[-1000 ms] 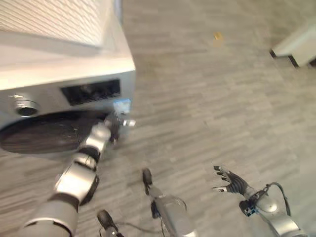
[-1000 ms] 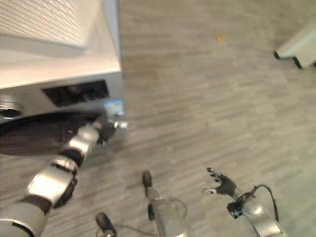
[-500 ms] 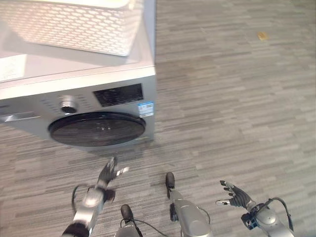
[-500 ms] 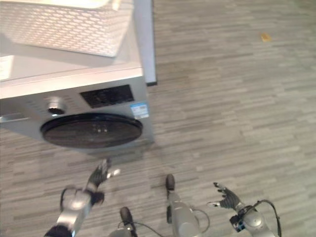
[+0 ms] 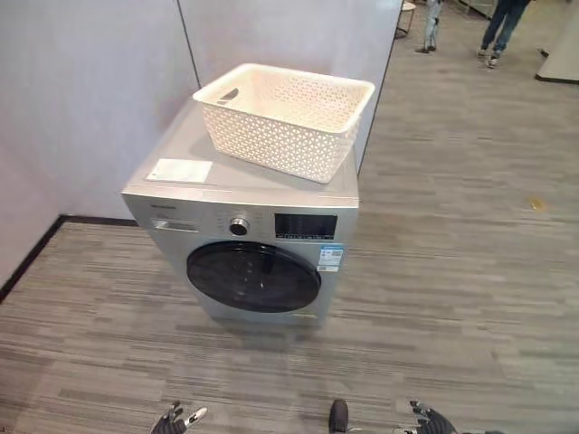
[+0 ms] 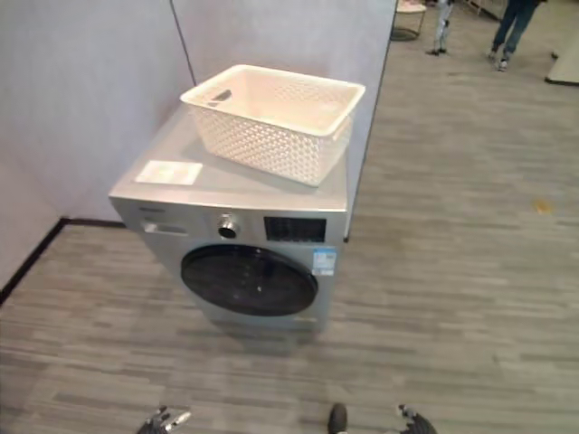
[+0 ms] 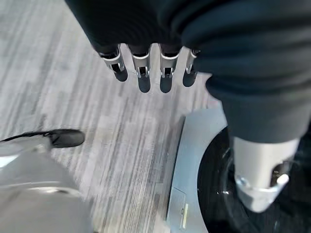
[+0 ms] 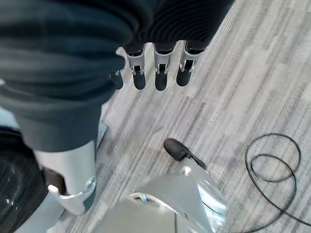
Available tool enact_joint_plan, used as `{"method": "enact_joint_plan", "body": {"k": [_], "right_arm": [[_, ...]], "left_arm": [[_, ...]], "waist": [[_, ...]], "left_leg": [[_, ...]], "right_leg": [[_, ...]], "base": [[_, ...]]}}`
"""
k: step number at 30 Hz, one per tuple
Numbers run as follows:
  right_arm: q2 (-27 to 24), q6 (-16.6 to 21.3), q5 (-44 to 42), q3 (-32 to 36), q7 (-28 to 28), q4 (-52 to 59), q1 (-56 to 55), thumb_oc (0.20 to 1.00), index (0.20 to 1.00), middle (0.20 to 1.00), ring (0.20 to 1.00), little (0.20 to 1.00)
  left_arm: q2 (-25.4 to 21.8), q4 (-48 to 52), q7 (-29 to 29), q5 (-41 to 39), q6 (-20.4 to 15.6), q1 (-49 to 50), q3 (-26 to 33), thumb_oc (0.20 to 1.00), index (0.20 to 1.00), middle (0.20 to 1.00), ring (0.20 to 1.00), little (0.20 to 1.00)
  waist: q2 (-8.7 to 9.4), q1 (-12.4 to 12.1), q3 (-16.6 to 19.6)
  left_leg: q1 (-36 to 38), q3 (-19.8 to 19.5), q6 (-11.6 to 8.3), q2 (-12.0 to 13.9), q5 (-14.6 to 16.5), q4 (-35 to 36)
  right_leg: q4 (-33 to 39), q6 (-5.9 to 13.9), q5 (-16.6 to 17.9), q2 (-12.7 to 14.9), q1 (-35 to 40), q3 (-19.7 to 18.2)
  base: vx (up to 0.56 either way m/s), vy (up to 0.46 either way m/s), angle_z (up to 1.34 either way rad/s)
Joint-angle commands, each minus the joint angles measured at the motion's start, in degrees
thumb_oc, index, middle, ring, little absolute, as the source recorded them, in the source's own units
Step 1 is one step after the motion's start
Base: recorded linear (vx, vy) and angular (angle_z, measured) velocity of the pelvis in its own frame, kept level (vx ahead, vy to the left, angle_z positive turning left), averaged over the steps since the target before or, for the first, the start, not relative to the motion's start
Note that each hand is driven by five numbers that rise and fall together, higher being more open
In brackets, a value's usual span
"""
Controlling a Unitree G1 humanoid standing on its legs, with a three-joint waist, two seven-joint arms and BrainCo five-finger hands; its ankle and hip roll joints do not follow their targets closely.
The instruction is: Grab the laundry basket,head to the washer,open it,put in the laundry and shut it.
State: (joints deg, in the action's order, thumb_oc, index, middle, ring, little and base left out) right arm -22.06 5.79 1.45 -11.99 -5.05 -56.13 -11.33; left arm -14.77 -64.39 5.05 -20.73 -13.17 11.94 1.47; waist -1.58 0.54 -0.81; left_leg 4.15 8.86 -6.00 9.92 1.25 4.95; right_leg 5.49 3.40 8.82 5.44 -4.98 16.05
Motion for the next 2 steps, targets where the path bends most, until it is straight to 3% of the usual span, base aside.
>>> {"method": "enact_joint_plan", "body": {"k": [1,2], "right_arm": [[2.82,-1.51,0.78,1.08,1.01,-4.34,-0.16,1.0,1.0,1.0,1.0,1.0],[3.27,-1.64,0.56,1.09,0.99,-5.25,-0.04,1.0,1.0,1.0,1.0,1.0]], "left_arm": [[-0.7,-1.51,0.15,-4.31,0.7,-1.52,3.13,1.0,1.0,1.0,1.0,1.0],[-0.42,-1.44,0.38,-4.7,0.78,-1.66,3.07,1.0,1.0,1.0,1.0,1.0]], "waist": [[3.72,-0.39,0.72],[3.69,-0.42,0.78]], "left_leg": [[-1.1,-0.31,0.24,0.0,-3.23,-0.27],[-0.96,-0.53,0.31,-0.11,-3.11,-0.32]], "right_leg": [[-2.03,6.41,-5.73,6.62,4.27,-0.82],[-1.96,6.41,-5.82,6.66,4.66,-0.6]], "base": [[0.0,0.02,0.3],[0.0,0.019,0.36]]}}
